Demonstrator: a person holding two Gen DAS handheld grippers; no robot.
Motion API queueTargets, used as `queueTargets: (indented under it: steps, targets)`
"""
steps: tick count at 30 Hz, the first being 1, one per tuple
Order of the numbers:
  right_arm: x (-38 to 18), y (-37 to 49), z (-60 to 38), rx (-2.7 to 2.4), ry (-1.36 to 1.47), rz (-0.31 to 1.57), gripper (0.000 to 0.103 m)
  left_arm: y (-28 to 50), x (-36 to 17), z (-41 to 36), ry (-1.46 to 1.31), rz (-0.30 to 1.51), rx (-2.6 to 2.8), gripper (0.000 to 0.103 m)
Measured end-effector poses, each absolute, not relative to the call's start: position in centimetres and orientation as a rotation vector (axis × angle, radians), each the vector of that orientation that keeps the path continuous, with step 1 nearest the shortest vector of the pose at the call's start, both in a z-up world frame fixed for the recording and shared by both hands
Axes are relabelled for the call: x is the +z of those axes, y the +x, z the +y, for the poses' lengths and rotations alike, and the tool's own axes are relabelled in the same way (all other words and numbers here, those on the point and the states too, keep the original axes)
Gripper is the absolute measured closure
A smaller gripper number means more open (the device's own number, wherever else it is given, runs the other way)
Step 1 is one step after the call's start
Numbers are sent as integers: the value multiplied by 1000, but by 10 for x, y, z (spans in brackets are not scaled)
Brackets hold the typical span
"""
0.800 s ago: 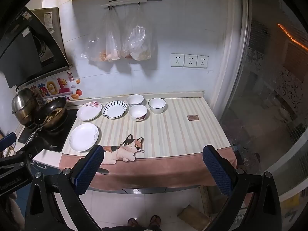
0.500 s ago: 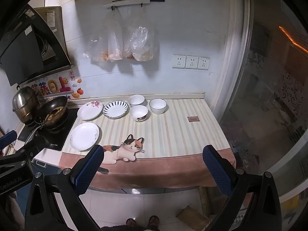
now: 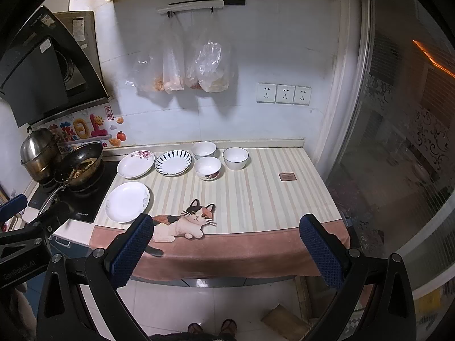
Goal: Organize plates and bowls
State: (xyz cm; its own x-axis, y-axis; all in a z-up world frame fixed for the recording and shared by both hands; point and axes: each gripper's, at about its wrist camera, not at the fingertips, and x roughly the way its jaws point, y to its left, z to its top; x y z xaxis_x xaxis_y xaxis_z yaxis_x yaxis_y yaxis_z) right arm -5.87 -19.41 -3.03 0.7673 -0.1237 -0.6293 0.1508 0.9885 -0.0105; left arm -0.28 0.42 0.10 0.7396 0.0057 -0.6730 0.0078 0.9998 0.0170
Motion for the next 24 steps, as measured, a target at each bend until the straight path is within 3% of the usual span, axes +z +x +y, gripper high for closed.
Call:
queueTargets:
  steps: [24]
  targets:
    - [-28, -68, -190, -121, 39, 659, 0, -12, 9, 12, 11, 727, 14, 0]
